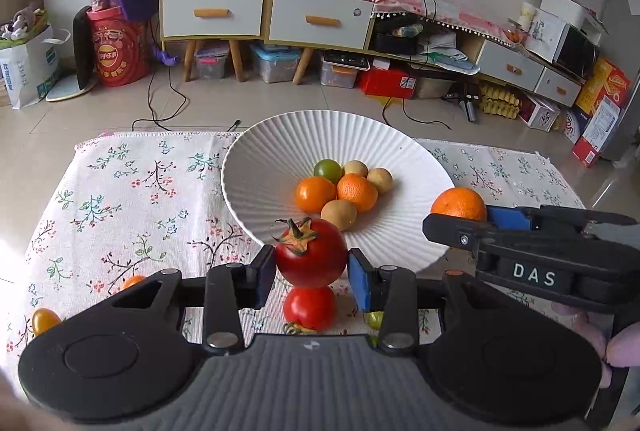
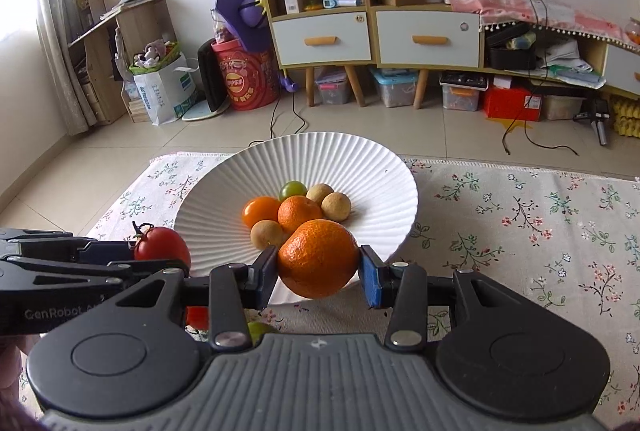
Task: Organize fruits
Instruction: 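Carry the red tomato and mandarin over the bowl and open both tools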
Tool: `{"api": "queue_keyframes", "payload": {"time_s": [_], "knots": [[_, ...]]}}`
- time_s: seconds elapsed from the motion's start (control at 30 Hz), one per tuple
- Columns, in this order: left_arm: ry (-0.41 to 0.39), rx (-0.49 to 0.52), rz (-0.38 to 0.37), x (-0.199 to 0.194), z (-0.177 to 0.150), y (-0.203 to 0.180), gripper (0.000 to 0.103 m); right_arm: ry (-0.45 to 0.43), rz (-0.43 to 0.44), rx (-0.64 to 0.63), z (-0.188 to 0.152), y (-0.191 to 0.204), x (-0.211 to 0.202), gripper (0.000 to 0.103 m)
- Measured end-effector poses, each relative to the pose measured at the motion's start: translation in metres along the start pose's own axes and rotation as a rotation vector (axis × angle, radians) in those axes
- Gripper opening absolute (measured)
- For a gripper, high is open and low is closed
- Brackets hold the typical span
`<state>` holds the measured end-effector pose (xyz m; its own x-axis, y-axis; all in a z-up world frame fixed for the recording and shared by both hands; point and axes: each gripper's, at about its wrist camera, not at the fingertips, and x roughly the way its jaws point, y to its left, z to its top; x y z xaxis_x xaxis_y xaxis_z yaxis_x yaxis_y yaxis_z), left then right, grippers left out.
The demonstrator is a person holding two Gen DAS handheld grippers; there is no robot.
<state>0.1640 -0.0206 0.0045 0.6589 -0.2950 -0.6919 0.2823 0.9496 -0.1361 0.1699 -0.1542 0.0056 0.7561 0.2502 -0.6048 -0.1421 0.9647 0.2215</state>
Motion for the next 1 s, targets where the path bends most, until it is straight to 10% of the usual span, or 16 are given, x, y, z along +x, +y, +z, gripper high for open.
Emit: {"api": "queue_keyframes", "payload": {"time_s": [0.63,1.0], "knots": [[-0.039,-0.091,-0.013,0.03,0.021,0.02,0.038,0.044,0.038,-0.085,0.003,-0.003,0.023,0.04],[-0.035,-0.102,0.004,0.018,0.02,0.024,0.039,0.003,0.051,-0.013,0.01,-0.008,0.008,0.057]]}}
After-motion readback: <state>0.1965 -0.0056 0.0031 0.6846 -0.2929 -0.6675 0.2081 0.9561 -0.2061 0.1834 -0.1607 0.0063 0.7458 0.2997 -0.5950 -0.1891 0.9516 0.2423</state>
